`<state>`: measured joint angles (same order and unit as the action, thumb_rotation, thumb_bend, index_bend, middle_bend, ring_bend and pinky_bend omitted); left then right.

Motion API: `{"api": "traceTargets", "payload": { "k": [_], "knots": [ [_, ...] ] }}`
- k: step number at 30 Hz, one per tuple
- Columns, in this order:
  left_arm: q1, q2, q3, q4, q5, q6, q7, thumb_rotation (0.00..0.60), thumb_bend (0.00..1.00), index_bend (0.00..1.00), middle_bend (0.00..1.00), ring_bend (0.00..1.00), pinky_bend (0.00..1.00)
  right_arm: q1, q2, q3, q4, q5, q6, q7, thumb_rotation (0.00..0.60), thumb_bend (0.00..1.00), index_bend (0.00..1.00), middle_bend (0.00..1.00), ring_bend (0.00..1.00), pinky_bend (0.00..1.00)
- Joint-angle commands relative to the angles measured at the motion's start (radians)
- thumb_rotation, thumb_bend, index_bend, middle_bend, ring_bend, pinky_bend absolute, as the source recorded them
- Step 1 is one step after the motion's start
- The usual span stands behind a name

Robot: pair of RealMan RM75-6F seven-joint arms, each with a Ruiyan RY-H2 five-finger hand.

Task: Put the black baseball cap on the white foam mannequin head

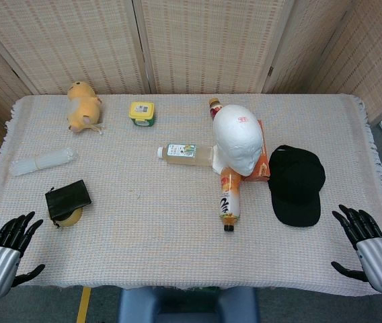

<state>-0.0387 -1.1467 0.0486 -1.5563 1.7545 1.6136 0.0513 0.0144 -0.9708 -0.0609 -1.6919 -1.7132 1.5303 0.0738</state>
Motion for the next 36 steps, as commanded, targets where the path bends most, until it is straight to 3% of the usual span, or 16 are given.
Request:
{"api": "traceTargets", "payload": {
  "k": [1, 8, 10, 14, 16, 17, 21, 23, 26, 36],
  "knots": [
    [-0.005, -0.003, -0.003, 0.0, -0.007, -0.008, -0.003, 0.6, 0.12, 0.12, 0.0, 0.0, 0.14, 0.001, -0.001, 0.001, 0.002, 0.008, -0.008, -0.005, 0.6, 0.03, 0.0, 0.0, 0.0, 0.0],
    [-0.017, 0.005, -0.007, -0.012, -0.013, -0.013, -0.051, 0.6, 0.12, 0.12, 0.0, 0.0, 0.14, 0.013, -0.032, -0.001, 0.033, 0.018, -0.039, -0.019, 0.6, 0.03, 0.0, 0.0, 0.0, 0.0],
    [-0.021, 0.007, -0.009, -0.014, -0.017, -0.017, -0.064, 0.6, 0.12, 0.12, 0.0, 0.0, 0.14, 0.006, -0.069, 0.014, 0.072, 0.018, -0.01, -0.032, 0.6, 0.03, 0.02, 0.05, 0.01, 0.02],
    [-0.032, 0.017, -0.007, -0.012, -0.028, -0.038, -0.098, 0.6, 0.12, 0.09, 0.0, 0.0, 0.15, -0.002, -0.205, 0.034, 0.27, -0.029, 0.064, -0.097, 0.6, 0.03, 0.3, 0.28, 0.1, 0.28],
    [-0.035, 0.025, -0.006, -0.011, -0.03, -0.042, -0.117, 0.6, 0.12, 0.07, 0.0, 0.0, 0.16, 0.0, -0.283, 0.045, 0.386, -0.046, 0.096, -0.094, 0.6, 0.03, 0.49, 0.44, 0.26, 0.5],
    [-0.037, 0.028, -0.007, -0.011, -0.03, -0.039, -0.133, 0.6, 0.12, 0.06, 0.0, 0.0, 0.17, 0.004, -0.339, 0.055, 0.466, -0.049, 0.116, -0.071, 0.6, 0.03, 0.53, 0.5, 0.33, 0.56],
    [-0.036, 0.033, -0.01, 0.004, -0.017, -0.01, -0.188, 0.6, 0.12, 0.04, 0.0, 0.0, 0.17, 0.017, -0.491, 0.081, 0.688, -0.028, 0.147, 0.032, 0.6, 0.04, 0.65, 0.87, 0.77, 0.92],
    [-0.036, 0.038, -0.012, 0.005, -0.015, 0.002, -0.218, 0.6, 0.12, 0.03, 0.0, 0.0, 0.17, 0.024, -0.559, 0.096, 0.789, -0.01, 0.155, 0.066, 0.6, 0.04, 0.67, 0.98, 0.91, 0.99],
    [-0.037, 0.053, -0.011, 0.0, -0.026, -0.002, -0.248, 0.6, 0.12, 0.03, 0.0, 0.0, 0.18, 0.036, -0.63, 0.103, 0.903, 0.016, 0.131, 0.109, 0.6, 0.05, 0.62, 1.0, 0.99, 1.0],
    [-0.044, 0.07, -0.012, -0.003, -0.04, -0.009, -0.298, 0.6, 0.12, 0.03, 0.0, 0.0, 0.19, 0.063, -0.772, 0.123, 1.109, 0.109, 0.004, 0.154, 0.6, 0.05, 0.43, 1.0, 1.0, 1.0]
  ]
}}
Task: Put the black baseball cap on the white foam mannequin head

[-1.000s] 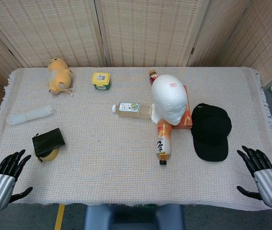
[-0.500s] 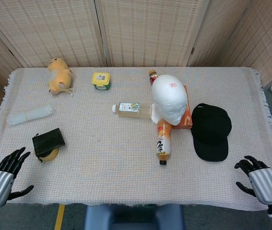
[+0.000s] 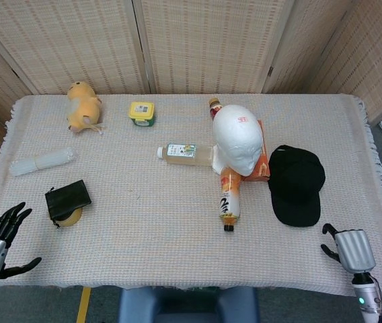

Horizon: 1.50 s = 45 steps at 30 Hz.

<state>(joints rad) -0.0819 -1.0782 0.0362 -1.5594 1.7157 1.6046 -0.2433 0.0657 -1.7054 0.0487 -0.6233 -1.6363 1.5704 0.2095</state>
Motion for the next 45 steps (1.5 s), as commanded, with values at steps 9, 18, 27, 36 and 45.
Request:
{"api": "traceTargets", "payload": {
  "k": [9, 18, 27, 36, 45],
  "knots": [
    [-0.003, -0.001, -0.006, 0.004, -0.014, -0.001, -0.014, 0.6, 0.12, 0.02, 0.0, 0.0, 0.19, 0.045, -0.12, 0.046, 0.134, 0.079, -0.046, 0.109, 0.6, 0.09, 0.36, 1.0, 1.0, 1.0],
    [-0.005, -0.006, -0.012, 0.011, -0.024, -0.002, -0.021, 0.6, 0.12, 0.02, 0.0, 0.0, 0.19, 0.078, -0.203, 0.029, 0.251, 0.075, -0.053, 0.15, 0.6, 0.17, 0.41, 1.0, 1.0, 1.0],
    [-0.008, -0.003, -0.013, 0.01, -0.029, -0.007, -0.033, 0.6, 0.12, 0.02, 0.0, 0.0, 0.19, 0.097, -0.244, 0.027, 0.295, 0.082, -0.061, 0.144, 0.6, 0.18, 0.42, 1.0, 1.0, 1.0],
    [-0.013, -0.003, -0.021, 0.021, -0.039, -0.003, -0.095, 0.6, 0.12, 0.02, 0.0, 0.0, 0.2, 0.113, -0.307, 0.042, 0.353, 0.115, -0.102, 0.131, 0.6, 0.19, 0.42, 1.0, 1.0, 1.0],
    [-0.014, 0.006, -0.027, 0.024, -0.055, -0.003, -0.138, 0.6, 0.12, 0.02, 0.0, 0.0, 0.2, 0.136, -0.349, 0.047, 0.391, 0.125, -0.091, 0.118, 0.6, 0.21, 0.42, 1.0, 1.0, 1.0]
  ]
}}
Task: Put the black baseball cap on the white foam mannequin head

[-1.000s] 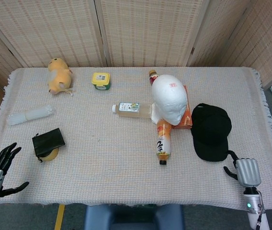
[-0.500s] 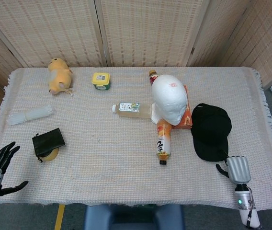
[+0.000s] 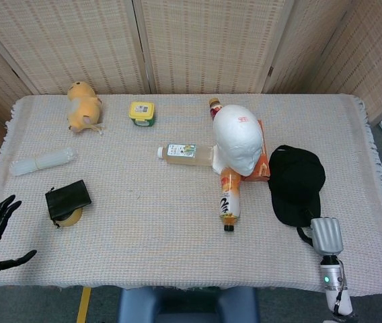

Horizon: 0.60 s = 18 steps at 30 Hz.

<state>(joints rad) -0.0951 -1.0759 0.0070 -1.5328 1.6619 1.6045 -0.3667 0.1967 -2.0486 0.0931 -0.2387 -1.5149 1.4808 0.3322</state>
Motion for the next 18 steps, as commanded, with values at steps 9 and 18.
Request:
{"api": "traceTargets", "payload": {
  "k": [9, 18],
  "knots": [
    [0.006, 0.011, -0.004, -0.015, -0.022, -0.001, -0.043, 0.6, 0.13, 0.02, 0.0, 0.01, 0.2, 0.03, -0.038, 0.024, 0.025, 0.033, -0.031, -0.011, 0.6, 0.24, 0.42, 1.0, 1.0, 1.0],
    [0.011, 0.005, -0.022, -0.016, -0.048, 0.008, -0.064, 0.6, 0.18, 0.02, 0.0, 0.03, 0.21, 0.061, -0.057, 0.043, 0.033, 0.055, -0.039, -0.007, 0.6, 0.3, 0.42, 1.0, 1.0, 1.0]
  ]
}}
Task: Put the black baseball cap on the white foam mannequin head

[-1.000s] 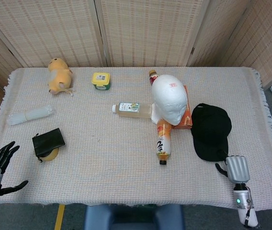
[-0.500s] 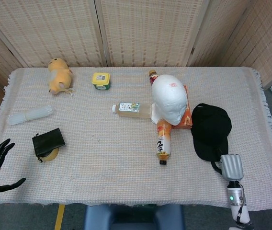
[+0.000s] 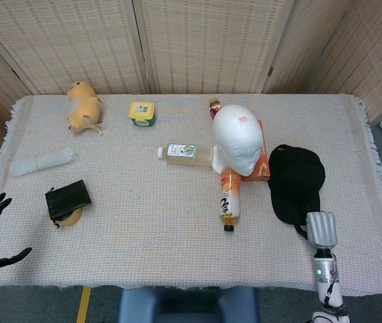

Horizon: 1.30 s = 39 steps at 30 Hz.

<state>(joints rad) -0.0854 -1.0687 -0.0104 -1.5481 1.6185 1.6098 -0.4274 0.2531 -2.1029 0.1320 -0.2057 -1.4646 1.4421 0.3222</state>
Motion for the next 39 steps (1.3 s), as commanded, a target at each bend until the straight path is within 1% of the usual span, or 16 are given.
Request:
{"api": "traceTargets", "payload": {
  "k": [1, 7, 11, 13, 16, 22, 25, 28, 32, 39],
  "knots": [
    [0.002, -0.003, -0.006, -0.001, -0.006, 0.005, -0.006, 0.6, 0.18, 0.02, 0.0, 0.03, 0.21, 0.007, -0.004, 0.006, -0.001, 0.007, 0.0, 0.006, 0.6, 0.31, 0.42, 1.0, 1.0, 1.0],
    [0.009, -0.009, -0.014, 0.003, -0.006, 0.023, -0.012, 0.6, 0.18, 0.02, 0.0, 0.03, 0.21, 0.019, 0.004, 0.019, -0.007, 0.02, 0.003, 0.027, 0.6, 0.37, 0.49, 1.0, 1.0, 1.0],
    [0.011, -0.009, -0.017, 0.001, -0.012, 0.024, -0.013, 0.6, 0.19, 0.02, 0.0, 0.03, 0.21, 0.029, 0.019, 0.033, -0.018, 0.034, 0.004, 0.042, 0.6, 0.46, 0.52, 1.0, 1.0, 1.0],
    [0.012, -0.01, -0.02, 0.0, -0.016, 0.024, -0.011, 0.6, 0.21, 0.03, 0.0, 0.04, 0.21, 0.037, 0.027, 0.044, -0.025, 0.043, 0.006, 0.046, 0.6, 0.49, 0.56, 1.0, 1.0, 1.0],
    [0.013, -0.011, -0.022, 0.0, -0.017, 0.025, -0.005, 0.6, 0.22, 0.03, 0.0, 0.04, 0.21, 0.047, 0.04, 0.058, -0.038, 0.054, 0.014, 0.051, 0.6, 0.52, 0.62, 1.0, 1.0, 1.0],
    [0.014, -0.015, -0.025, 0.002, -0.016, 0.026, 0.003, 0.6, 0.21, 0.03, 0.0, 0.04, 0.21, 0.061, 0.059, 0.08, -0.076, 0.074, 0.023, 0.058, 0.6, 0.52, 0.7, 1.0, 1.0, 1.0],
    [0.014, -0.016, -0.026, 0.006, -0.014, 0.028, 0.001, 0.6, 0.21, 0.03, 0.0, 0.04, 0.21, 0.073, 0.069, 0.104, -0.108, 0.094, 0.025, 0.067, 0.6, 0.52, 0.76, 1.0, 1.0, 1.0],
    [0.014, -0.017, -0.027, 0.01, -0.013, 0.03, 0.0, 0.6, 0.2, 0.03, 0.0, 0.04, 0.21, 0.086, 0.089, 0.129, -0.147, 0.114, 0.022, 0.069, 0.6, 0.49, 0.79, 1.0, 1.0, 1.0],
    [0.014, -0.018, -0.029, 0.012, -0.015, 0.026, -0.001, 0.6, 0.2, 0.03, 0.0, 0.03, 0.21, 0.108, 0.127, 0.169, -0.21, 0.142, 0.024, 0.063, 0.6, 0.48, 0.8, 1.0, 1.0, 1.0],
    [0.013, -0.02, -0.03, 0.018, -0.016, 0.024, 0.002, 0.6, 0.2, 0.03, 0.0, 0.04, 0.21, 0.141, 0.216, 0.23, -0.375, 0.181, 0.023, 0.012, 0.6, 0.48, 0.8, 1.0, 1.0, 1.0]
  ]
}}
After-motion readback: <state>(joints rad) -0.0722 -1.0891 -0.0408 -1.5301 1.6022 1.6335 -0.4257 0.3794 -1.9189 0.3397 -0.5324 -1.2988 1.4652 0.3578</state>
